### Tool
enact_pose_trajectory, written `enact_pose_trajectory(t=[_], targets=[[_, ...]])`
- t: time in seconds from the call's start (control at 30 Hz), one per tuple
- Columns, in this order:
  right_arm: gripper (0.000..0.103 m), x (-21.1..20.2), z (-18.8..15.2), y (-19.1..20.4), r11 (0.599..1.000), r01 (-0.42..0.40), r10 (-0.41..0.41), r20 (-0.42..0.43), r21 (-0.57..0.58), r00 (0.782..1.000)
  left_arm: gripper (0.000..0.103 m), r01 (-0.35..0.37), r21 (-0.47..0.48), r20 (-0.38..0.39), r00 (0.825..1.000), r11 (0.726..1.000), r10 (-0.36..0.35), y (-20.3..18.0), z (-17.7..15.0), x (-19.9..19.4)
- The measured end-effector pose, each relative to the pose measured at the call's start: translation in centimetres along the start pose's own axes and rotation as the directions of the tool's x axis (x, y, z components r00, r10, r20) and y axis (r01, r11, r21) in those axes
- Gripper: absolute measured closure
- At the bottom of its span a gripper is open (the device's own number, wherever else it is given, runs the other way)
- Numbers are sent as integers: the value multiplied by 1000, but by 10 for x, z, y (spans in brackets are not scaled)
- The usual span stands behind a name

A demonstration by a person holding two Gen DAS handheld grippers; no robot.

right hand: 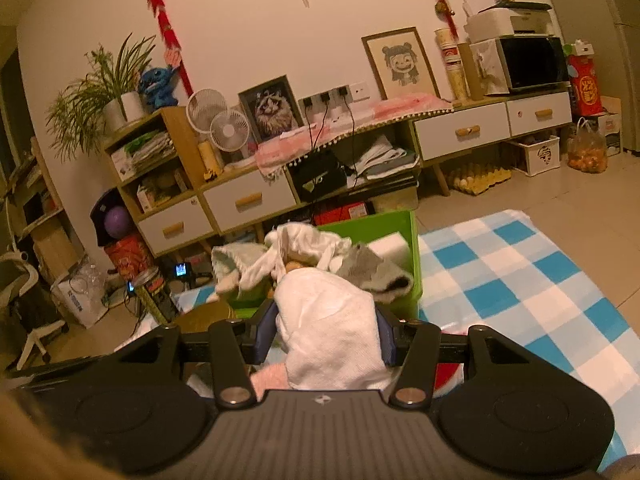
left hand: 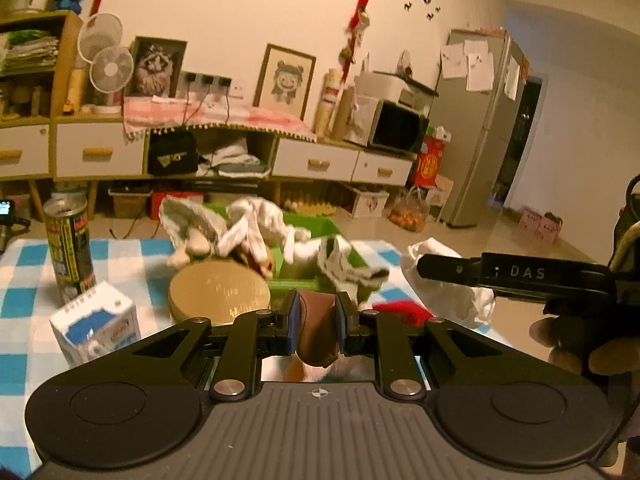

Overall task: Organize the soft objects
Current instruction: 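Carry the brown disc and white bundle into the green tray and release both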

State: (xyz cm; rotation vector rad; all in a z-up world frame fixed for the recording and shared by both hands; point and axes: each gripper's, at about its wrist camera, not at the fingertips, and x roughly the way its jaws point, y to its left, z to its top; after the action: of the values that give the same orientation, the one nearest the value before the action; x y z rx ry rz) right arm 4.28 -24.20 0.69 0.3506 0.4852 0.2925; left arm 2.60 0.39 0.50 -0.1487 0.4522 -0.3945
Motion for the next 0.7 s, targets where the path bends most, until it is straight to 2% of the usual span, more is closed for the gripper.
enact_pose_trajectory(t=[0.17, 0.37, 0.57, 0.7], targets=[[84, 6, 17, -6, 999, 4, -5, 17, 36, 1000, 86, -14, -25, 20, 1000, 1000, 15, 3, 17, 4], [84, 27, 35, -7, 997, -1, 0, 21, 77, 1000, 86, -23, -27, -12, 1000, 999, 23, 6, 49, 27], [84, 68, 57, -13, 989, 10, -11, 9, 147, 1000, 85, -22, 2, -107, 994, 1000, 22, 1, 75, 76], [84, 102, 72, -24, 984, 6, -6, 1, 176, 1000, 85, -27, 41, -197, 980, 999, 35, -4, 82, 115]])
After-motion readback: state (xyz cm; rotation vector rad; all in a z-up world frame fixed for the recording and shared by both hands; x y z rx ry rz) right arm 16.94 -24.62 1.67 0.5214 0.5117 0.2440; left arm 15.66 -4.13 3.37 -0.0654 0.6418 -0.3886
